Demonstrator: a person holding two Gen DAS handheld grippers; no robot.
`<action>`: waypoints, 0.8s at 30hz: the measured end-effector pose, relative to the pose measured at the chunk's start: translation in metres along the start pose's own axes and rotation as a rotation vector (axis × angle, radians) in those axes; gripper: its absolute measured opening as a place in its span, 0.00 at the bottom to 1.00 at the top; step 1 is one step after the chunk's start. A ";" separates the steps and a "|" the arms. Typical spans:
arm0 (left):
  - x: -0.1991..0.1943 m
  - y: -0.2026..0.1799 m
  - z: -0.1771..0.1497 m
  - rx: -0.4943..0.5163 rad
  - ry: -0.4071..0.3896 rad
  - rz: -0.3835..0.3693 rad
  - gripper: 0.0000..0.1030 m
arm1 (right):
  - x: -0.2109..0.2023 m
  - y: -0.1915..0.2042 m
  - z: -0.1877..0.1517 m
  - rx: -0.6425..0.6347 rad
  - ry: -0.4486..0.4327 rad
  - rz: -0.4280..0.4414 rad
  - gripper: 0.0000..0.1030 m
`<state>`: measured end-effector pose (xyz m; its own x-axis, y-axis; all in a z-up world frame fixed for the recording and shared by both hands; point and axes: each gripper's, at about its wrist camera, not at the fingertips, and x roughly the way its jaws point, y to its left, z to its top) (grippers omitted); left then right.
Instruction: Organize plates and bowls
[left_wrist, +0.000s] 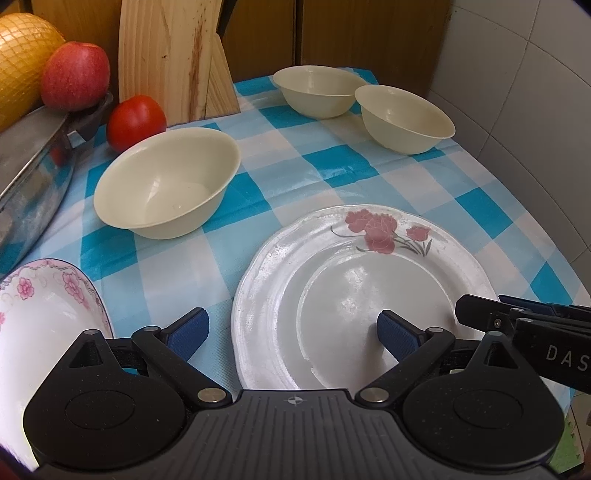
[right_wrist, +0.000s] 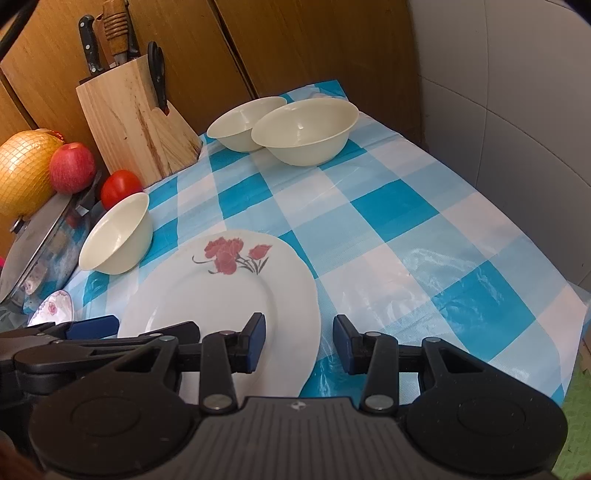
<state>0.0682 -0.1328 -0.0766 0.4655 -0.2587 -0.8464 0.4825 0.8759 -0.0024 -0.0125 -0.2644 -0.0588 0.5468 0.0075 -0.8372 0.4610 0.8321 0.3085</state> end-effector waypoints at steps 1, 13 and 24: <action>0.000 -0.001 0.000 0.005 -0.004 0.003 0.98 | 0.000 0.000 0.000 0.005 0.000 0.003 0.37; 0.003 0.002 0.000 -0.016 0.002 -0.009 1.00 | 0.000 0.003 -0.002 -0.001 -0.005 0.020 0.37; 0.004 0.003 -0.001 -0.017 -0.009 -0.025 1.00 | 0.000 0.003 -0.002 0.000 -0.003 0.023 0.37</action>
<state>0.0709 -0.1307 -0.0806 0.4599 -0.2843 -0.8412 0.4816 0.8758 -0.0327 -0.0123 -0.2611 -0.0586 0.5593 0.0246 -0.8286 0.4482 0.8319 0.3272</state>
